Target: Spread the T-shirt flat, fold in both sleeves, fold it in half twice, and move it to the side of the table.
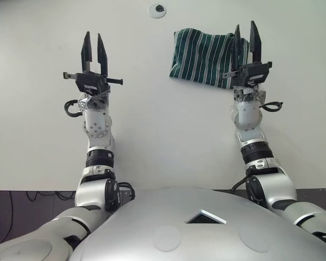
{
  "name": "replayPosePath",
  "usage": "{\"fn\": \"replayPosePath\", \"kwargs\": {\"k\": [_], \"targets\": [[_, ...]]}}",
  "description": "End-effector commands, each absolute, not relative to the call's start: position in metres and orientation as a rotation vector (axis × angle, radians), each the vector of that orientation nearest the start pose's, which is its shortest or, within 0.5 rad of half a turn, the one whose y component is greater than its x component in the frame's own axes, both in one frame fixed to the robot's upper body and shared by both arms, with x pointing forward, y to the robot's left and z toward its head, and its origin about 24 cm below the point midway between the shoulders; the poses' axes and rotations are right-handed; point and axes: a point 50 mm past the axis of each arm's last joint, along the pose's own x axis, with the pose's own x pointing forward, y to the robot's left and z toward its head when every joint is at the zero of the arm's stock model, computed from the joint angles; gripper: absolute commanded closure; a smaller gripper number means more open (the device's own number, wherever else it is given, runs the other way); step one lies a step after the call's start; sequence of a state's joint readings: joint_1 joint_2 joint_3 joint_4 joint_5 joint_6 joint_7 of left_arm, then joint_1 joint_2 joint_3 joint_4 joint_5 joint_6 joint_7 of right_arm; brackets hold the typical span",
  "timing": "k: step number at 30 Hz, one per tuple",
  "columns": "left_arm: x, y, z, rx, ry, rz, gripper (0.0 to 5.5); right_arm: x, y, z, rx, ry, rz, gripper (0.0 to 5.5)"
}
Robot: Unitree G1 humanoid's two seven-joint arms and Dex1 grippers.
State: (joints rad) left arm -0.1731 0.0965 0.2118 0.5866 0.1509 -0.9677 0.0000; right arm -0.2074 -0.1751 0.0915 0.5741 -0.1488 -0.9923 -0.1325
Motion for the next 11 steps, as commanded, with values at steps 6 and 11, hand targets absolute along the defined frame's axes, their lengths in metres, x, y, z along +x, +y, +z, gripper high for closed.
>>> {"fn": "replayPosePath", "kwargs": {"k": [6,11], "targets": [[0.249,0.181,0.055,0.321,-0.581,0.183,4.60,0.243,-0.164,0.056,-0.224,-0.613,0.120,4.19],[0.239,0.179,0.056,0.310,-0.584,0.170,4.60,0.236,-0.161,0.059,-0.231,-0.616,0.139,4.19]]}}
